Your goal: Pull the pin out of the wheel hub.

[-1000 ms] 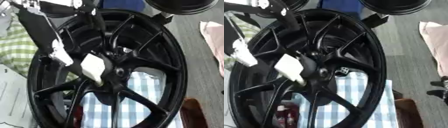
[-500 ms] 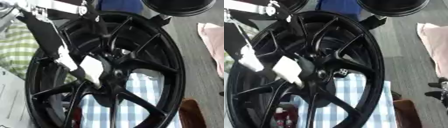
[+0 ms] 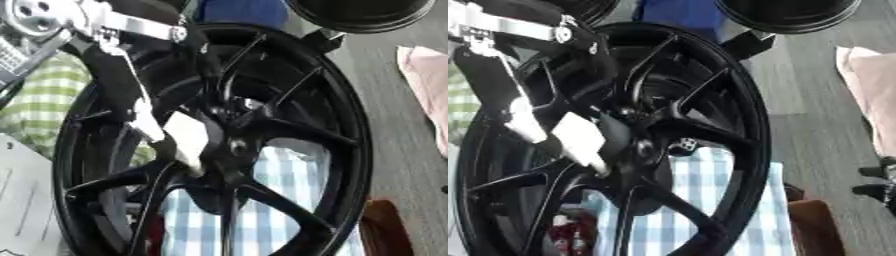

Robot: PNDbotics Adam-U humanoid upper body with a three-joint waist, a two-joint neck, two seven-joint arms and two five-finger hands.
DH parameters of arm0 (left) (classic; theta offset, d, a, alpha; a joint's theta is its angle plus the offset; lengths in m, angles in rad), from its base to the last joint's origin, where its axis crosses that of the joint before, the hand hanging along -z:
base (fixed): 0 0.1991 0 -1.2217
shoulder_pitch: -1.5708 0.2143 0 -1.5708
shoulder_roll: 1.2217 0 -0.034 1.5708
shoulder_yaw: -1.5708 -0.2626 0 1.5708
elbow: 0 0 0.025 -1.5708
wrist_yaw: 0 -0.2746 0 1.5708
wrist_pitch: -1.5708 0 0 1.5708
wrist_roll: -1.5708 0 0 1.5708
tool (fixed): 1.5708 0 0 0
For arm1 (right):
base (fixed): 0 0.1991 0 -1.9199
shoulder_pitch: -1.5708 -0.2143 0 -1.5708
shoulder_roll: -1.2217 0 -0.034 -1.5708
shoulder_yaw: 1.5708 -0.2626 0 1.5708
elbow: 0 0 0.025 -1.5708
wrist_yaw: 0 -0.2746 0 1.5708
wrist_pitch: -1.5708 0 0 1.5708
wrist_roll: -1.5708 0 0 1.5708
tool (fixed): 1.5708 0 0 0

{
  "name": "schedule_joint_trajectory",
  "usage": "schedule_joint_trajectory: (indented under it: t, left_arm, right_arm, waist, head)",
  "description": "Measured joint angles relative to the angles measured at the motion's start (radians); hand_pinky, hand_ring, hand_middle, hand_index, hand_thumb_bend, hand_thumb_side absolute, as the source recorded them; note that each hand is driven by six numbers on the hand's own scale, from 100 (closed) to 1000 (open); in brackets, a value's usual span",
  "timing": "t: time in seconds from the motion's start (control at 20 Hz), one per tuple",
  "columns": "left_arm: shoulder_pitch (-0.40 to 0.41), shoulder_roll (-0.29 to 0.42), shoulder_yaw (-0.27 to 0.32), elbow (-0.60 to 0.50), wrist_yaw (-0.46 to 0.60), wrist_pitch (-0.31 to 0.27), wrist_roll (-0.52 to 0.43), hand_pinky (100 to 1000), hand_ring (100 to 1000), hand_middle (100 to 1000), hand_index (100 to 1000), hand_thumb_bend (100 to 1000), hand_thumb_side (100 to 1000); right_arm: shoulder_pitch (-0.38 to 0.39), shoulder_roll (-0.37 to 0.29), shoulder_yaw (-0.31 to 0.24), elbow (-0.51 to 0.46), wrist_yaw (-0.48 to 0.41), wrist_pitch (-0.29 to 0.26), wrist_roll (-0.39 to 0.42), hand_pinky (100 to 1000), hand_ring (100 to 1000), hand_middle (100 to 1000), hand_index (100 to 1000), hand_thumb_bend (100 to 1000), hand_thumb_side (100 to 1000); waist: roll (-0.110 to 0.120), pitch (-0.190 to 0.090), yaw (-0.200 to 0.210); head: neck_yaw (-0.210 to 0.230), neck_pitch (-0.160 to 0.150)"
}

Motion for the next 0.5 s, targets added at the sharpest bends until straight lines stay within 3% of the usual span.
schedule_joint_trajectory:
  t: [0.5]
  left_arm:
    - [-0.026,-0.048,-0.007,0.053,-0.001,-0.062,0.004,823,770,740,844,674,273]
  right_arm:
    - [0.0,0.007,0.004,0.0,0.0,0.003,0.003,810,582,686,617,100,863]
  waist:
    - [0.0,0.0,-0.002]
  head:
    - [0.011,-0.007]
